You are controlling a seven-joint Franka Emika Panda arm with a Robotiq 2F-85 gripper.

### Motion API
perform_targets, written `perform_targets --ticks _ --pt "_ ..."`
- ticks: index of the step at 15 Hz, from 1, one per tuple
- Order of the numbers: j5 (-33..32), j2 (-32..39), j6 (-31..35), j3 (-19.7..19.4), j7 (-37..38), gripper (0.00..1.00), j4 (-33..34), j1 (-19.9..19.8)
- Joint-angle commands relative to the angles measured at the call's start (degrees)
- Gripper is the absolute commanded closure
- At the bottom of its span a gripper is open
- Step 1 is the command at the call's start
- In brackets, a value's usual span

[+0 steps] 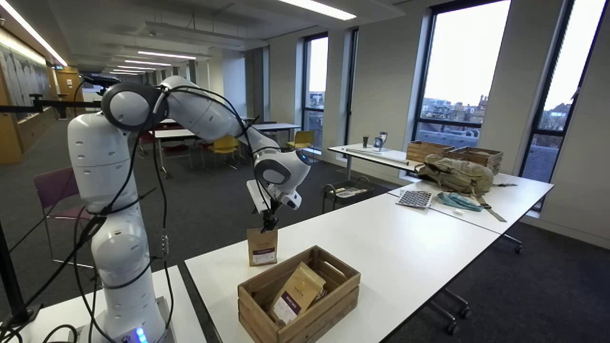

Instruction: Pick up a paper bag on the table and put it in the box

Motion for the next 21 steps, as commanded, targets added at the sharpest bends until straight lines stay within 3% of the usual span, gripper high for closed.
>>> perform_targets --ticks 1,6,15,21 --pt "1.5 4.1 -1.2 1.8 5.6 0.0 3.8 -0.9" --pt "4.7 6.9 0.6 3.4 10.0 0.0 5.5 -0.9" --pt "0.0 7.7 9.8 4.8 17.2 0.0 4.2 -0.5" --pt "-0.1 9.0 11.9 5.1 18.0 0.0 3.3 -0.5"
